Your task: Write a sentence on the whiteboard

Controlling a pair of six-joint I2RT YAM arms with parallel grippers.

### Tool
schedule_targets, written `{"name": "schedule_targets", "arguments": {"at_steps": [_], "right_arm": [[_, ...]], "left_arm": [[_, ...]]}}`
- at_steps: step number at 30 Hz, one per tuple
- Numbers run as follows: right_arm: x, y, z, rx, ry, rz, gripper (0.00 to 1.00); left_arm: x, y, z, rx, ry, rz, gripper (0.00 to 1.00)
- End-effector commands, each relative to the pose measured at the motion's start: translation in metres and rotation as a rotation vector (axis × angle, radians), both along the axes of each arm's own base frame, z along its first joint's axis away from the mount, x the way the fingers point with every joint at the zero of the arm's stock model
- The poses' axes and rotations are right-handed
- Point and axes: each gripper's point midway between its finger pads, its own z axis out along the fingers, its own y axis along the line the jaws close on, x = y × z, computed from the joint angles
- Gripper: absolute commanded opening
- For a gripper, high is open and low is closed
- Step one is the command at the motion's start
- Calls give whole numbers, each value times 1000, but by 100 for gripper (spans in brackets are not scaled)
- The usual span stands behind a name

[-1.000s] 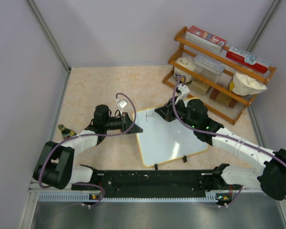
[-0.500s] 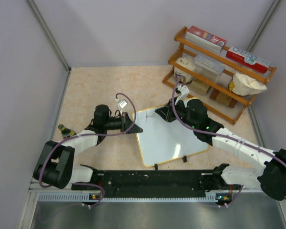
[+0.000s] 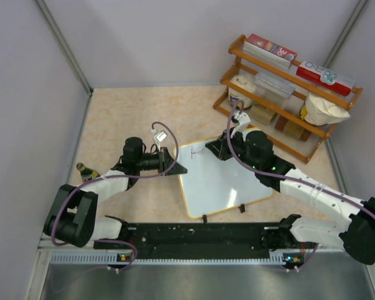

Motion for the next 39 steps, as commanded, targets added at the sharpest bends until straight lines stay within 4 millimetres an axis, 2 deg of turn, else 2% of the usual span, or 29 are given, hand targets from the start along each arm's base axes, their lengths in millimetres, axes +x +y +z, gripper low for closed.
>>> {"name": "schedule_targets", "arguments": {"at_steps": [1, 11, 17, 25, 32, 39], "right_arm": [[5, -7, 13, -22, -42, -44, 0], [3, -5, 52, 61, -109, -33, 0], [8, 0, 57, 63, -116, -29, 0], [14, 2, 44, 35, -94, -37, 0], [12, 1, 23, 6, -54, -36, 0], [6, -2, 12, -9, -37, -28, 0]], "left_arm": [[-2, 2, -17, 40, -20, 3, 0], [-2, 2, -17, 39, -19, 4, 0], [-2, 2, -17, 36, -19, 4, 0], [-2, 2, -18, 35, -17, 4, 0], [-3, 2, -18, 31, -14, 3, 0], [-3, 2, -18, 31, -15, 3, 0]]}}
